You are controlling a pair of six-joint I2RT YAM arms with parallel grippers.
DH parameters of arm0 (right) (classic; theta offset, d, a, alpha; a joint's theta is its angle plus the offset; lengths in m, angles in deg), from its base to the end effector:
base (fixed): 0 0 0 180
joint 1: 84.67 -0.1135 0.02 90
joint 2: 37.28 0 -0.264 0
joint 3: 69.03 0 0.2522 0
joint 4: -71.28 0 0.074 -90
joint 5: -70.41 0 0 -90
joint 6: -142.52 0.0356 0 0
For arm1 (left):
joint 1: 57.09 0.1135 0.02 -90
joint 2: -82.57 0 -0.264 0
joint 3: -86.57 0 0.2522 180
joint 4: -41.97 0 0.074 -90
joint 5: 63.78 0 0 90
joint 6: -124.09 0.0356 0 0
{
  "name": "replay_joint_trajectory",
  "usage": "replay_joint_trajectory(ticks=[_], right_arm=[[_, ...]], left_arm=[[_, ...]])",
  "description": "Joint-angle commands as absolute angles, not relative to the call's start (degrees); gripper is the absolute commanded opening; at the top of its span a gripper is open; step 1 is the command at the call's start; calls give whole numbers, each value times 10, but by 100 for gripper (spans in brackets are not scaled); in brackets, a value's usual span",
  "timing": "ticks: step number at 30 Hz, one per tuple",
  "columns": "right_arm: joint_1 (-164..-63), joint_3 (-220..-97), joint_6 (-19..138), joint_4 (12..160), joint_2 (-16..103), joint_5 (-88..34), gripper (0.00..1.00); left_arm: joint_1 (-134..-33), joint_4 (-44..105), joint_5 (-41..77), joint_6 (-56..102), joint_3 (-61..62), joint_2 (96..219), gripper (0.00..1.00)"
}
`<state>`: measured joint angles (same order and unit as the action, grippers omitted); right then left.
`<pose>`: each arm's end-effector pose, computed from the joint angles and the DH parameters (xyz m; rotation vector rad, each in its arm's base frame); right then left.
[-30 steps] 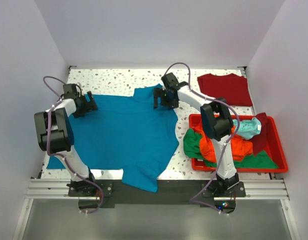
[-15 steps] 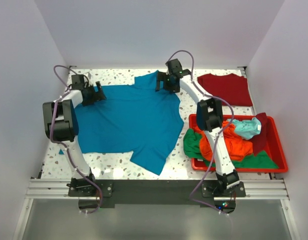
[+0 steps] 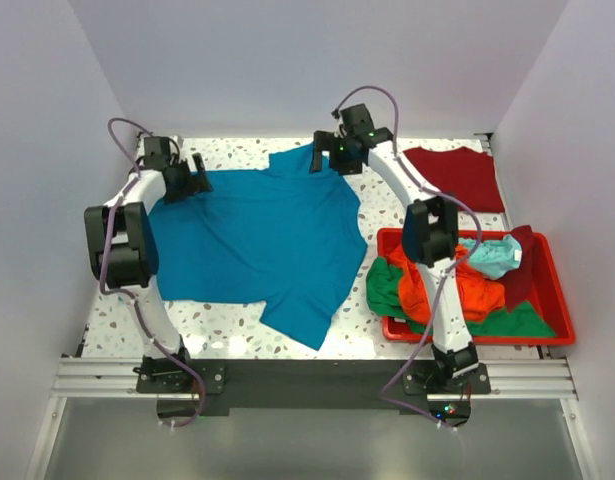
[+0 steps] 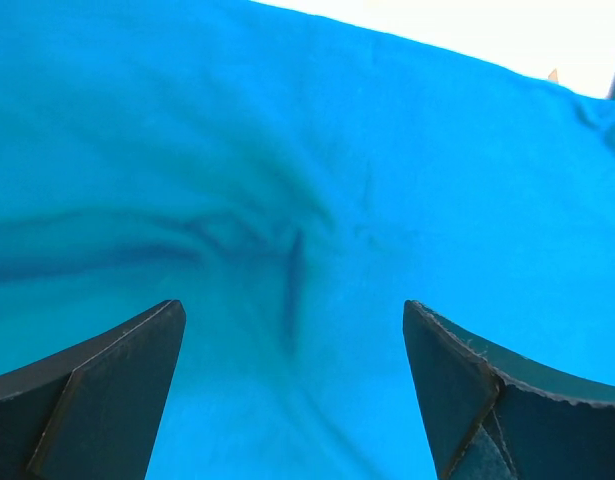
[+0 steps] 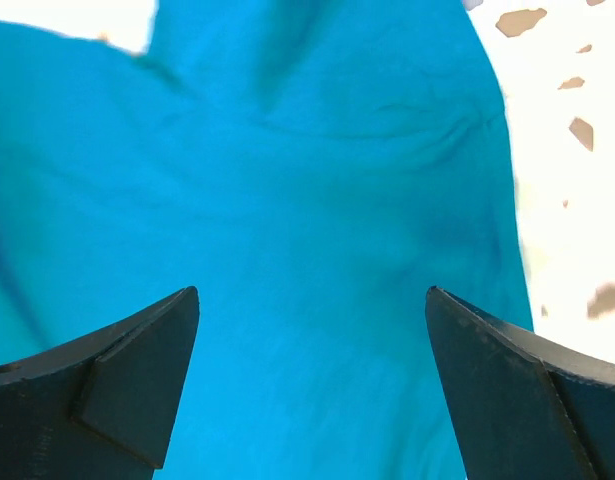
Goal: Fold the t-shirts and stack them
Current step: Flatten the tshirt out
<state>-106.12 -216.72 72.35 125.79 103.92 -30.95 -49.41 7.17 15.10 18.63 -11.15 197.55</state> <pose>0.5086 0.2074 0.2265 -0.1289 2.4634 0.5628 0.4363 0.0519 0.1921 -0.4158 2.4443 -0.2985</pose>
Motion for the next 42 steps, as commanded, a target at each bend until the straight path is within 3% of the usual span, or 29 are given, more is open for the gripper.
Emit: replay_joint_trajectory(ticks=[1,10,20,32,42], right_arm=[[-1069,-2112,712,1254,909,-327,99],[-1105,-1906,772,1197,847,-359,97],[-1105,-1898,789,1198,916,-364,96],[-1090,-1955,768,1248,999,-250,96],[-1068,-2160,745,1320,1117,-214,97]], left_arm=[[-491,54,201,182,-89,1881,96],[-450,83,179,184,-2,1858,96],[-447,90,159,177,-29,1933,96],[-435,62,155,191,-107,2041,96],[-440,83,78,194,-202,2112,96]])
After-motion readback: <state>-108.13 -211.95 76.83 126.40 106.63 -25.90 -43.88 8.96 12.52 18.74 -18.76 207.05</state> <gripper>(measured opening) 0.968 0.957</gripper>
